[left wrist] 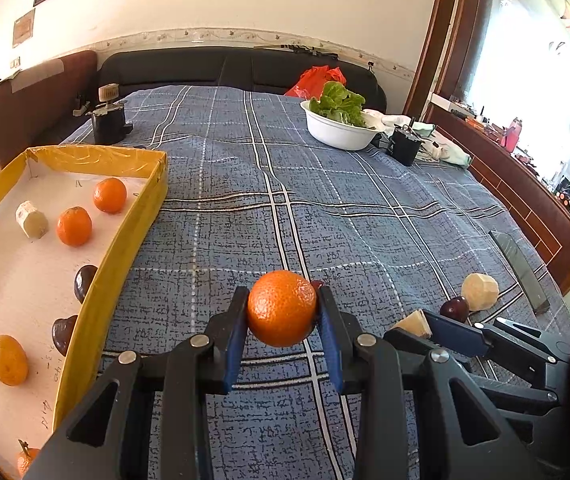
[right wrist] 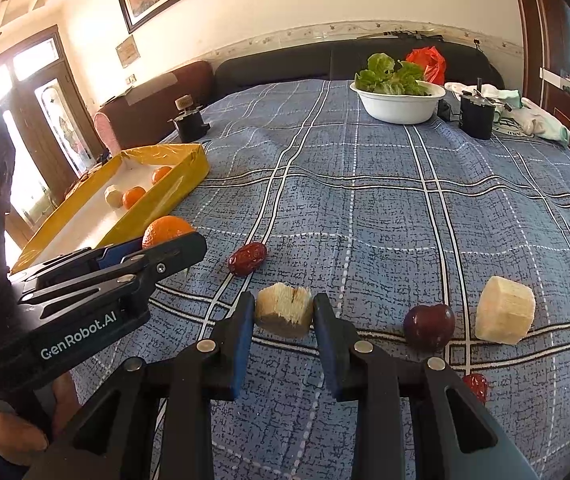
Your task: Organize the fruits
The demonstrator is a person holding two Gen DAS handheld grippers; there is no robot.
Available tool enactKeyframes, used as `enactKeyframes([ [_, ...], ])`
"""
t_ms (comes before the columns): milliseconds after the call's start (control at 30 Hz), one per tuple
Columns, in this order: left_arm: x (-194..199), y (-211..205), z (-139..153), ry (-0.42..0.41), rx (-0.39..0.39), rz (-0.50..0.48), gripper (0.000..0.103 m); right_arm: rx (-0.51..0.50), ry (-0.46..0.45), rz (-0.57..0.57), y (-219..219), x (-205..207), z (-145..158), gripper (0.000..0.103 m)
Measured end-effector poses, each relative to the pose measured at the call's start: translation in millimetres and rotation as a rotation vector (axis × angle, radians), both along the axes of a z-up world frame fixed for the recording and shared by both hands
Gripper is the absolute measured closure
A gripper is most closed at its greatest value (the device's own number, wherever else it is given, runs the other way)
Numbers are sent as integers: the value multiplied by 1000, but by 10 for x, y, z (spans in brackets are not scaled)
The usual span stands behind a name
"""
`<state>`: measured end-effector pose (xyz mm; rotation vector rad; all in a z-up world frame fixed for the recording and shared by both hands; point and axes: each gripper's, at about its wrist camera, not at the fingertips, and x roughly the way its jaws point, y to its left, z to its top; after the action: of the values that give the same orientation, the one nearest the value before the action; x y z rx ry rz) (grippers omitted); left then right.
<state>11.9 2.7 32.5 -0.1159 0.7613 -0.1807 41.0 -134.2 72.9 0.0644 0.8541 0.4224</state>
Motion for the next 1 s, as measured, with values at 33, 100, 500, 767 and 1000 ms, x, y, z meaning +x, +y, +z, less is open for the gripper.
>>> enactKeyframes([
  [33,1,0,2,-1,2,1,71,1,-1,-1,-4,1,1,70],
  [100,-4,-4,10,-4,5,3,71,1,-4,-2,-1,-4,15,70],
  [500,-192,28,197,-41,6,-3,71,47,-22,-22,-71,8,83,70],
  [767,-483,402,416,-77,-32,36,70,83,-60,-20,-59,-53,208,70],
  [1000,-712,961,540,-115,-49,137,70,156,-43,80,252,-208,402,70],
])
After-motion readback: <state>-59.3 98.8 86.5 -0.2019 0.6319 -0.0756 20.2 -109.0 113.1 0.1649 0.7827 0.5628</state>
